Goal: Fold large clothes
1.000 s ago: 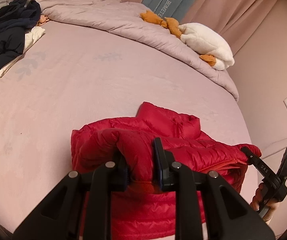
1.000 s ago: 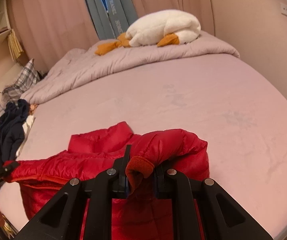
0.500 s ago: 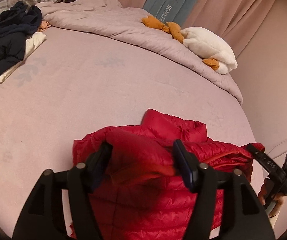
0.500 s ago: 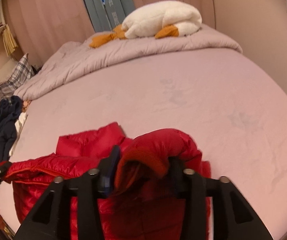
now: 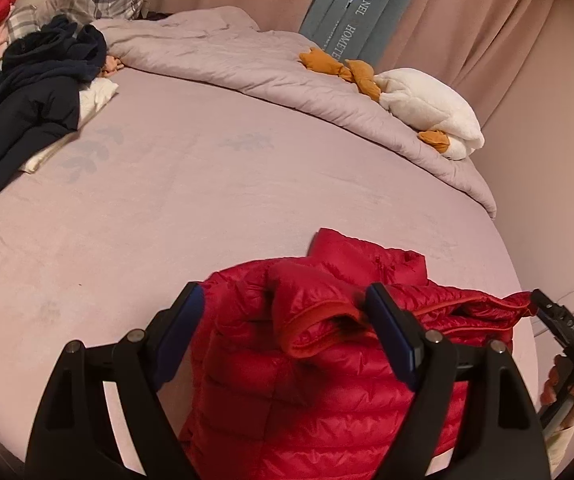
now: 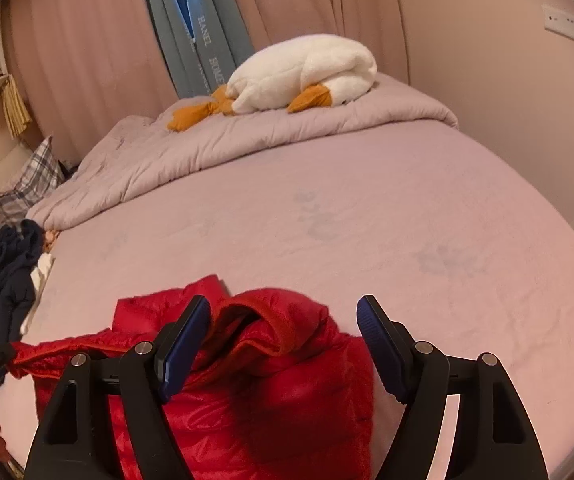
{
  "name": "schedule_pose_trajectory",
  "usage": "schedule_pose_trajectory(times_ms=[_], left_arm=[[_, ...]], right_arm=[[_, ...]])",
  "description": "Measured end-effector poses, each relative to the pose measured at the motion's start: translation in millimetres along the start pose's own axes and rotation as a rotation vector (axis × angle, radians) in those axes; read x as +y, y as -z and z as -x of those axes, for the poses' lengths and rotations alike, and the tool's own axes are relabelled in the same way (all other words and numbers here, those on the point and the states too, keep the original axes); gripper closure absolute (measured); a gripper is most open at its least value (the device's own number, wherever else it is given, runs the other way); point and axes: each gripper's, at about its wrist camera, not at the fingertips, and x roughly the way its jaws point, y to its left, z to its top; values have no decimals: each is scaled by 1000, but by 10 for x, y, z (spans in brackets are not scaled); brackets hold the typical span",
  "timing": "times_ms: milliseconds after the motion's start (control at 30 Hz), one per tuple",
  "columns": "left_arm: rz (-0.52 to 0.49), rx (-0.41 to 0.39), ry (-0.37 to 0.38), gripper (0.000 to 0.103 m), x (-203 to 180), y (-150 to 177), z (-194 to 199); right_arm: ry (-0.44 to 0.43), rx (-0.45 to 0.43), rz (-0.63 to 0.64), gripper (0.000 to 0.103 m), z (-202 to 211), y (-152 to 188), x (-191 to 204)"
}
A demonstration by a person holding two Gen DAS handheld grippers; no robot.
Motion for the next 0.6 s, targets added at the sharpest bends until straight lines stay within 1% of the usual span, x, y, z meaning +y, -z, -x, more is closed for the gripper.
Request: schedule_pose_trajectory(times_ms=[133,233,333,400,467,533,600], left_arm=[[5,-17,-28,21,54,-10,76],[0,-7,-37,21,107,-1,66],[-3,6,-37,21,159,11,6],[-7,29,-40,21,189,15,-75],[-5,59,-66,21,226,27,-176],[-3,63,-84,21,233,56,-233],[-17,76,-69,22,227,69,-322]], right_arm=[[31,-22,-1,28,73,-24,-77],[30,-24,-9,28,83,-22,-147],[27,5,-22,28,11,12,-204],[40,32,-27,28,-77,40,-222],[45,51,-28,28,-137,64,-219],[33,74,-25,28,-223,80,-208],[27,99,-22,28,-323,82,-185]])
